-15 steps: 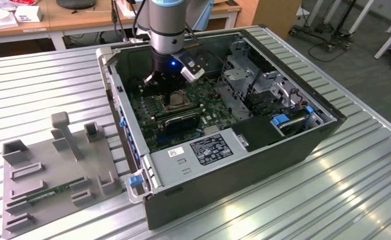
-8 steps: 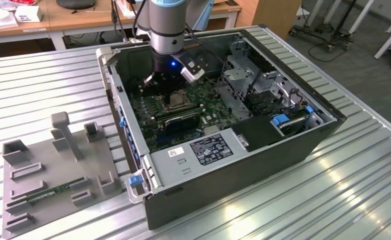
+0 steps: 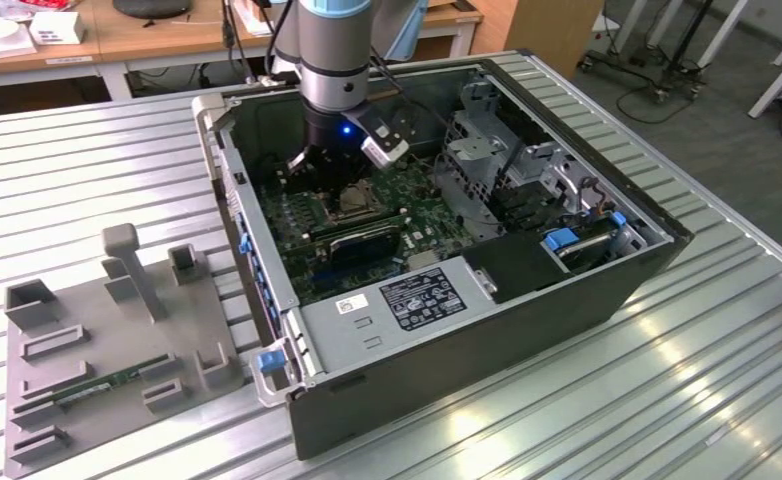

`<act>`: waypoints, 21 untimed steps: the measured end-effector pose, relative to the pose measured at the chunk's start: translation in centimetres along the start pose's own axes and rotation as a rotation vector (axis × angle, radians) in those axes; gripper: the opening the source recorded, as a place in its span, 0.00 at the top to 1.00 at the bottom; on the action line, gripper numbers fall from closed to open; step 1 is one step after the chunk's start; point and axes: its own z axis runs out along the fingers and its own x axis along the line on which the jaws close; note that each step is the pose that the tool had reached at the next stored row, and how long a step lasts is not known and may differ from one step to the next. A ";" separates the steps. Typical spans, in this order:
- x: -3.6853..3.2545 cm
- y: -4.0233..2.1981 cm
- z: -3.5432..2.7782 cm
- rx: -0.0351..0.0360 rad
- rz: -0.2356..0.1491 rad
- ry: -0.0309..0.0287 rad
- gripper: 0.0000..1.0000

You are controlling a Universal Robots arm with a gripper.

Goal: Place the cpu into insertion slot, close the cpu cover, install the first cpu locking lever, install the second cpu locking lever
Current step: 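Close the cpu cover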

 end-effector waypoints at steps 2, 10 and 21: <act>-0.01 0.01 0.02 -0.0003 0.000 -0.0002 0.89; 0.00 0.00 0.24 0.0002 0.000 0.0002 0.89; -0.04 0.05 -0.11 -0.0027 0.000 -0.0021 0.89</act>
